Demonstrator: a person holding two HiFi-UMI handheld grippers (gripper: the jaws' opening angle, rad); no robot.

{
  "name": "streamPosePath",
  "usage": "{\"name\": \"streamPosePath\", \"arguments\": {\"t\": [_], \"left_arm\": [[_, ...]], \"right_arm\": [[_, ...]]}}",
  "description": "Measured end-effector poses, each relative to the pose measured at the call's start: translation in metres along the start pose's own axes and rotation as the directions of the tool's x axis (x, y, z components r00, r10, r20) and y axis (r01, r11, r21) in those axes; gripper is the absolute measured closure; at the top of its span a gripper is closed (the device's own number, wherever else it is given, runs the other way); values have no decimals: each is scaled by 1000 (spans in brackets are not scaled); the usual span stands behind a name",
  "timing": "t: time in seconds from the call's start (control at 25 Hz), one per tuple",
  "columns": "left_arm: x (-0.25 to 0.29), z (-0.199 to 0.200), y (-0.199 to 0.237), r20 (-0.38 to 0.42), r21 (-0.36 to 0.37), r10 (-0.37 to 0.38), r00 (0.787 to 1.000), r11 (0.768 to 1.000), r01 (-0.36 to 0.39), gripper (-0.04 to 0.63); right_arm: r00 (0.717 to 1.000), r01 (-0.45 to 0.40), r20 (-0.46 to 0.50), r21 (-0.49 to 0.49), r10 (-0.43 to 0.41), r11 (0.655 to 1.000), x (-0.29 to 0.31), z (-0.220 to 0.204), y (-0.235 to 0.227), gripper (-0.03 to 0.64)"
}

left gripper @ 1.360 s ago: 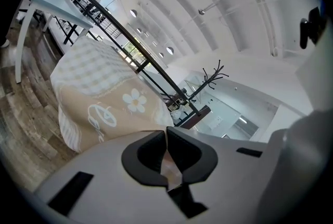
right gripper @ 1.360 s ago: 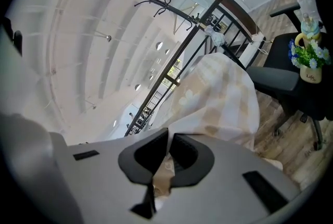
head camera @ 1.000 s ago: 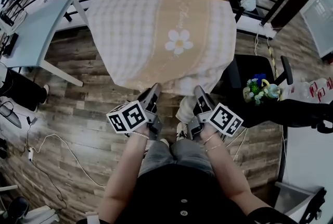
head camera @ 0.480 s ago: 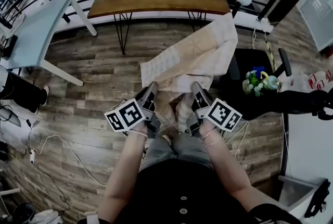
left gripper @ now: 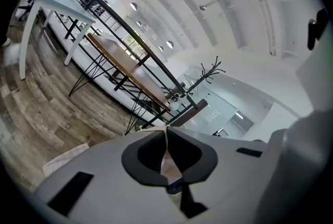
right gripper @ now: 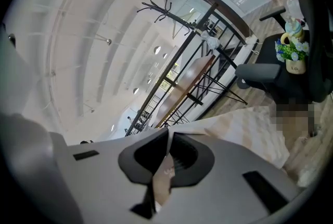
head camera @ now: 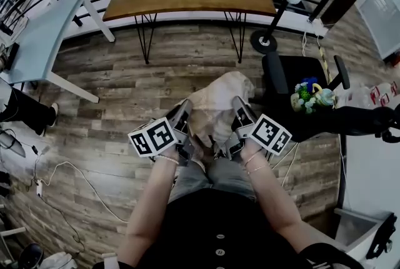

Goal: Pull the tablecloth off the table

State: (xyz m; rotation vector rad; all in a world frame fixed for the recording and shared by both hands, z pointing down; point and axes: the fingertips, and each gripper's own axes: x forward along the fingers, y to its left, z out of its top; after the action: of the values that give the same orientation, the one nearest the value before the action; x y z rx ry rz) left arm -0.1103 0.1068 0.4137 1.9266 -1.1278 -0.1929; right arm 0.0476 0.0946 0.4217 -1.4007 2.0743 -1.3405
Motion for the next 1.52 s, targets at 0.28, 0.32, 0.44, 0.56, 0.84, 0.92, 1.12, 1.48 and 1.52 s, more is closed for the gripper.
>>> {"name": "streamPosePath", "arguments": {"t": [0.28,0.32,0.44,0.56,0.84,0.92,1.12,1.48,1.52], "left_arm": [[8,-1,4,-25,8,4,1000,1000,-4,578],[9,-1,4,-26,8,2,1000,1000,-2,578],[11,-1,2,-35,5,-3,999,1000,3,578],[11,0,4,-37,-1,-3,999,1000,3,578],[11,-1,7,-31,-10,3,1000,1000,-3,578],[10,-1,8,-28,-13,6,1000,1000,-6,578],[10,-1,8,-25,-17,9,1000,1000,-9,578],[9,-1,9,-20,-26,13,1000,1000,-14,578],[9,-1,9,-18,-31,12,1000,999,-13,578]], "right_arm": [[1000,15,-13,7,-15,1000,2,-1,-8,589],[1000,18,-15,9,-18,1000,2,-1,-9,589],[999,26,-22,18,-26,999,3,-2,-12,589],[999,31,-28,17,-30,999,4,-5,-12,589],[999,26,-36,15,-26,1000,7,-6,-13,589],[999,25,-40,8,-25,1000,7,-7,-12,589],[999,21,-47,-9,-21,1000,7,-7,-11,589],[998,16,-59,-40,-18,999,7,-8,-10,589],[998,15,-59,-39,-18,999,7,-9,-11,590]]}}
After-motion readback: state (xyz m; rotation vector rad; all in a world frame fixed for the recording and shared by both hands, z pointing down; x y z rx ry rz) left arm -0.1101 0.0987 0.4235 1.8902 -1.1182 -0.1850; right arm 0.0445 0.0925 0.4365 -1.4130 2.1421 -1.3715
